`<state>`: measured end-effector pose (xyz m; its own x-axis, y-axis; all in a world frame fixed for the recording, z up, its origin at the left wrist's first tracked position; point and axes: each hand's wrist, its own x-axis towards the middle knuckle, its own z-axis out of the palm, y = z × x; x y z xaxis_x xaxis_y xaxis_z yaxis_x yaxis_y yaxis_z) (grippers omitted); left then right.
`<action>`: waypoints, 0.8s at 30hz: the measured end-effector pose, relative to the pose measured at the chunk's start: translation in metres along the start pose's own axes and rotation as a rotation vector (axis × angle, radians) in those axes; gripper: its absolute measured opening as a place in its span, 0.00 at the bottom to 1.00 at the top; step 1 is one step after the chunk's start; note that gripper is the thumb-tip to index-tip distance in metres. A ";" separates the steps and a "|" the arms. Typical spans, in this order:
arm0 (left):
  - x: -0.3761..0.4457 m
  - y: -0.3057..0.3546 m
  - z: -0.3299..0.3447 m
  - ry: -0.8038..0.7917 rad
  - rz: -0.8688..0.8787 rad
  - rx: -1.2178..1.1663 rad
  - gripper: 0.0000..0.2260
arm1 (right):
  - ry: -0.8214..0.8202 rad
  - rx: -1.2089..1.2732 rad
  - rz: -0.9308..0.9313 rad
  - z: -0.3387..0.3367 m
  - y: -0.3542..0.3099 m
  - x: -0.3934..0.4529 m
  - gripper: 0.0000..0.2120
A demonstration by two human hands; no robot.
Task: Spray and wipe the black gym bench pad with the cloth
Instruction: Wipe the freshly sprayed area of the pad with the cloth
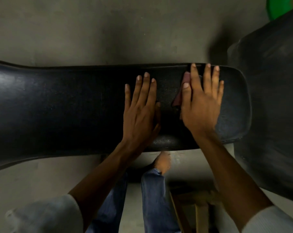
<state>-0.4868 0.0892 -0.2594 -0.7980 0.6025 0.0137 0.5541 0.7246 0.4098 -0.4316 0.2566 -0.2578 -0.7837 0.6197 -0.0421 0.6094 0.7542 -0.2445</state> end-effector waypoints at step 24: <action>0.022 0.052 0.036 -0.049 0.010 0.136 0.29 | -0.028 0.019 0.072 -0.027 0.092 0.005 0.27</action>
<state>-0.4672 0.1519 -0.2704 -0.7814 0.6233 -0.0292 0.5918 0.7552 0.2820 -0.3760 0.3348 -0.2545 -0.7409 0.6658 -0.0877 0.6625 0.7031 -0.2584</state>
